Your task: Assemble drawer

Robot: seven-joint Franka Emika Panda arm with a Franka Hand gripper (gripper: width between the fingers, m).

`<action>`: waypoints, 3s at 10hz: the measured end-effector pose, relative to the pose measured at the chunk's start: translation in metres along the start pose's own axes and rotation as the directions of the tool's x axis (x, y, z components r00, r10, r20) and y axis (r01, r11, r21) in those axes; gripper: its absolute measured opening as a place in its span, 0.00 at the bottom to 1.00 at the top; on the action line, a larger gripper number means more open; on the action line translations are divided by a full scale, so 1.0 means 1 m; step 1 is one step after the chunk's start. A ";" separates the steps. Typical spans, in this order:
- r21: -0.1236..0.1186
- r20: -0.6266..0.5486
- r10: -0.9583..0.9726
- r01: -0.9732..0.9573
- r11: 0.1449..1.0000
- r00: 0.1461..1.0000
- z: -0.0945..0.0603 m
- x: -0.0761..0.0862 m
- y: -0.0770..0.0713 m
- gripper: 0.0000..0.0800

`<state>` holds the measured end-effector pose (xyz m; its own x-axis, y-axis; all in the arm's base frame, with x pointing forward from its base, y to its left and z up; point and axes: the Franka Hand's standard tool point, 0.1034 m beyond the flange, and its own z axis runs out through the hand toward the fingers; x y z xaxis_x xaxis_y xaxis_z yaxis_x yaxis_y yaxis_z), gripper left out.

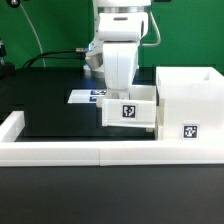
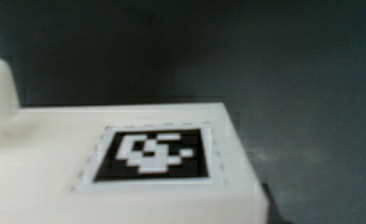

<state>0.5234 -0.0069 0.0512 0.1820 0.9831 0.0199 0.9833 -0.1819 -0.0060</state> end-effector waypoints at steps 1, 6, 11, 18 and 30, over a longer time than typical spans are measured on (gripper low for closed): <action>0.001 0.000 0.000 0.000 1.000 1.000 0.000 0.000 0.000 0.05; -0.001 0.005 -0.003 0.003 1.000 1.000 -0.010 0.000 0.003 0.05; -0.018 -0.001 -0.003 0.003 1.000 1.000 -0.013 -0.004 0.006 0.05; -0.018 -0.006 -0.003 0.003 1.000 1.000 -0.002 0.005 0.001 0.05; -0.024 0.008 -0.048 0.048 0.999 0.999 -0.003 0.022 -0.001 0.05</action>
Offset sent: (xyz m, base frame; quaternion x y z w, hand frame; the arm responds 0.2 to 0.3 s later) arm 0.0049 -0.0052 0.0147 0.0149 -0.0283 -0.0305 0.9990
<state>0.5264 0.0146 0.0544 0.1345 0.9908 0.0124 0.9907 -0.1348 0.0185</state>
